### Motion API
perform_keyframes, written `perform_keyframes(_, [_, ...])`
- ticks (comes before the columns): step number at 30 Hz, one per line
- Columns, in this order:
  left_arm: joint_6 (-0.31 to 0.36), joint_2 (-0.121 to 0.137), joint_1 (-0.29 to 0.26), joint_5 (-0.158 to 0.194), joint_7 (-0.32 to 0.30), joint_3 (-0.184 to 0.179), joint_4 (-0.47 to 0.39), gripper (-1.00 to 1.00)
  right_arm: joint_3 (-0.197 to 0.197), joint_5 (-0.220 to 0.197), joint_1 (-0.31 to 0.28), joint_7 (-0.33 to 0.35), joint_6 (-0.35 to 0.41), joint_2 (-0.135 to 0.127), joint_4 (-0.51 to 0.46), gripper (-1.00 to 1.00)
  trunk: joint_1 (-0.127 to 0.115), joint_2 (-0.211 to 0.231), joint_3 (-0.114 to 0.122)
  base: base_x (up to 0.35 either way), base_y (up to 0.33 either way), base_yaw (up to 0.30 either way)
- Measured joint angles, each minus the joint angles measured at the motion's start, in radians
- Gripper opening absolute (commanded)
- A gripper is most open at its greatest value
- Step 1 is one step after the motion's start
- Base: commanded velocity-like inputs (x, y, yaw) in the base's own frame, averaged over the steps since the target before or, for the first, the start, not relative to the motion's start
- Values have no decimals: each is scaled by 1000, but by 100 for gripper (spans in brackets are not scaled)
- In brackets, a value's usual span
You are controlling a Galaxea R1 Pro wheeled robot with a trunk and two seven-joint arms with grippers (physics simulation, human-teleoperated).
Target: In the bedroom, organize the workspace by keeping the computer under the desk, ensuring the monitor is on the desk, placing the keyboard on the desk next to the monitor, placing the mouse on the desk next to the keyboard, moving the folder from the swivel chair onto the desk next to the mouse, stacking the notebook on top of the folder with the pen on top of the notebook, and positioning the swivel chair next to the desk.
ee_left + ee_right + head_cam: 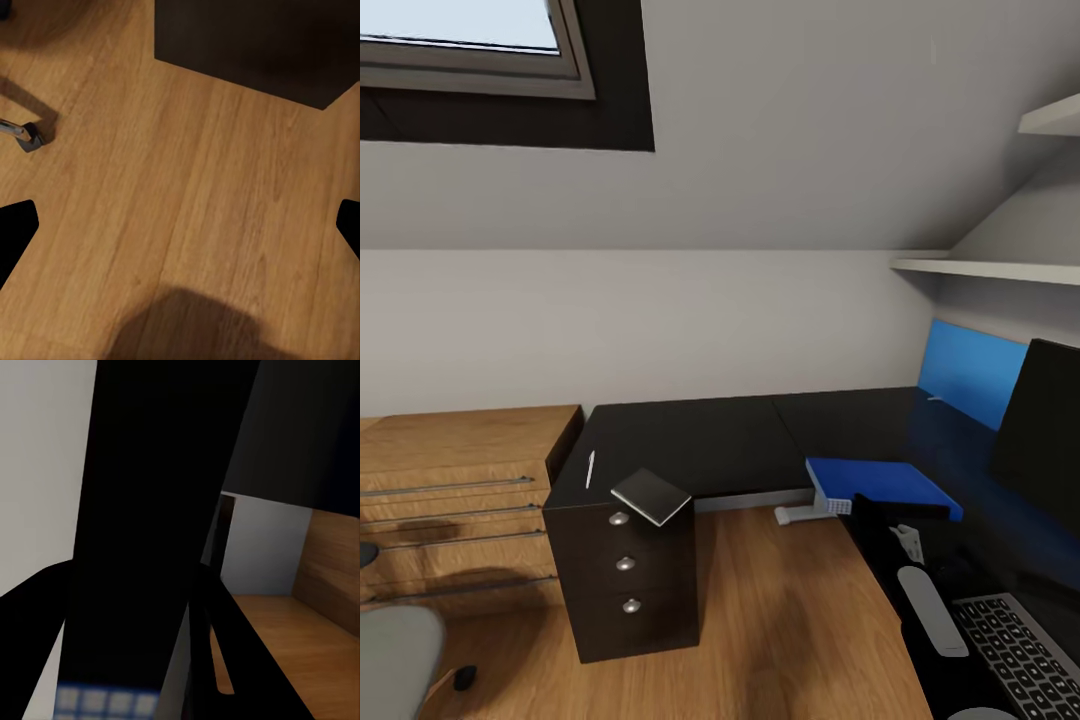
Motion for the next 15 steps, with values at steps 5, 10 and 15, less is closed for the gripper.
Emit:
perform_keyframes(5, [0,0,0,0,0,0,0,100,1,0,0,1,0,0,0,-100,0,0,-7,0,0,0])
perform_keyframes(10, [0,0,0,0,0,0,0,100,1,0,0,1,0,0,0,-100,0,0,-15,0,0,0])
perform_keyframes(15, [0,0,0,0,0,0,0,100,1,0,0,3,0,0,0,-100,0,0,-20,0,0,0])
